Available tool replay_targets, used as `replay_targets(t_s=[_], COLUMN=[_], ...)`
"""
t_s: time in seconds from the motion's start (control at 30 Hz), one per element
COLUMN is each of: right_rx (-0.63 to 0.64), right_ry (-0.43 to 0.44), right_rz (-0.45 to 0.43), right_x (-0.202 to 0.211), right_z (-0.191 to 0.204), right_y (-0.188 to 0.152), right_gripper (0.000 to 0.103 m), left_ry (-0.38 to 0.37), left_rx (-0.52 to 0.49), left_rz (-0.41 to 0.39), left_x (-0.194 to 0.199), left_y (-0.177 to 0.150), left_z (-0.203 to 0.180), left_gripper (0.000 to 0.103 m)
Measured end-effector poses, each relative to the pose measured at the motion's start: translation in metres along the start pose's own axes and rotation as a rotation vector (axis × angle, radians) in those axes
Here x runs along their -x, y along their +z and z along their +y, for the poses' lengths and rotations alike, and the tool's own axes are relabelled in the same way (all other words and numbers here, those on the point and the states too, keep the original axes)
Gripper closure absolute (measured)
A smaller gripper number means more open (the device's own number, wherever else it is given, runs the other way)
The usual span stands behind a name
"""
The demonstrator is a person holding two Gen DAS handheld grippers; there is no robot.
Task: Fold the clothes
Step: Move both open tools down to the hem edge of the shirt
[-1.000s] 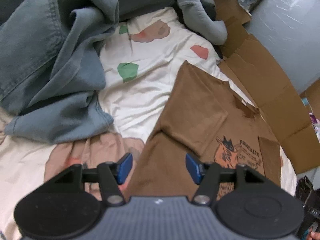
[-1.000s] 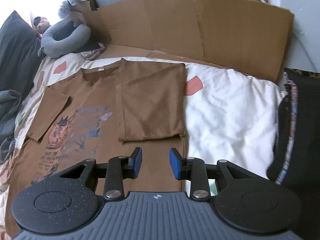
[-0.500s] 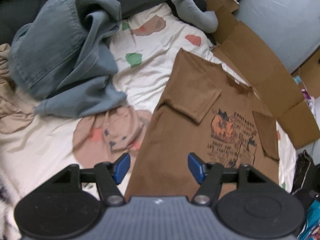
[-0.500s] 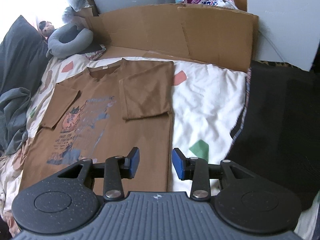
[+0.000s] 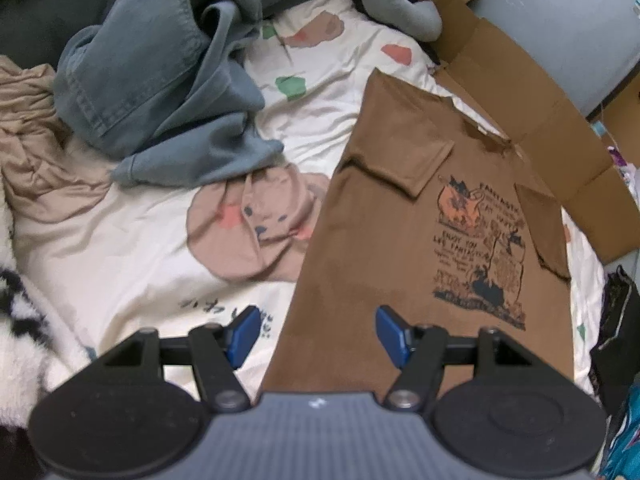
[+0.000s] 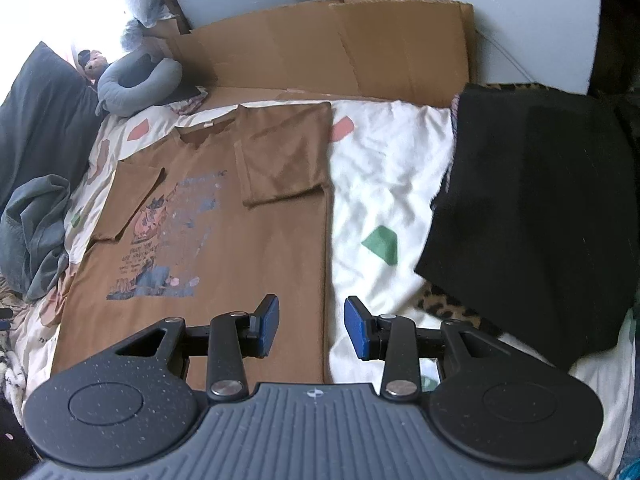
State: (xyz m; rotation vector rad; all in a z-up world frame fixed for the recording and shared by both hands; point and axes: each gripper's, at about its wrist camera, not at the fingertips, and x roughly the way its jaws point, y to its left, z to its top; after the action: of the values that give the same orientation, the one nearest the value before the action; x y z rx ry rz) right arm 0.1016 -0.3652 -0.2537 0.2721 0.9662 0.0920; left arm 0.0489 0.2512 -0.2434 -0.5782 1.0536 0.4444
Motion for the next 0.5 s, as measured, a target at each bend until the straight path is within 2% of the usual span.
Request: replay_targets(t_s=[0.2, 0.5], right_rx=[-0.029, -0.05], right_ry=[-0.004, 0.009], right_rz=[0.024, 0.11], right_x=[0.0, -0.029], right_z=[-0.01, -0.018], right_y=[-0.021, -0.053], right_gripper=[0.06, 0.06], left_ry=[0.033, 0.067], left_rx=[-0.006, -0.01], left_rz=[0.038, 0.097], left_x=[-0.011, -0.034], left_y=[-0.015, -0.036], left_z=[0.009, 0.027], left_gripper=[0.037, 0.037])
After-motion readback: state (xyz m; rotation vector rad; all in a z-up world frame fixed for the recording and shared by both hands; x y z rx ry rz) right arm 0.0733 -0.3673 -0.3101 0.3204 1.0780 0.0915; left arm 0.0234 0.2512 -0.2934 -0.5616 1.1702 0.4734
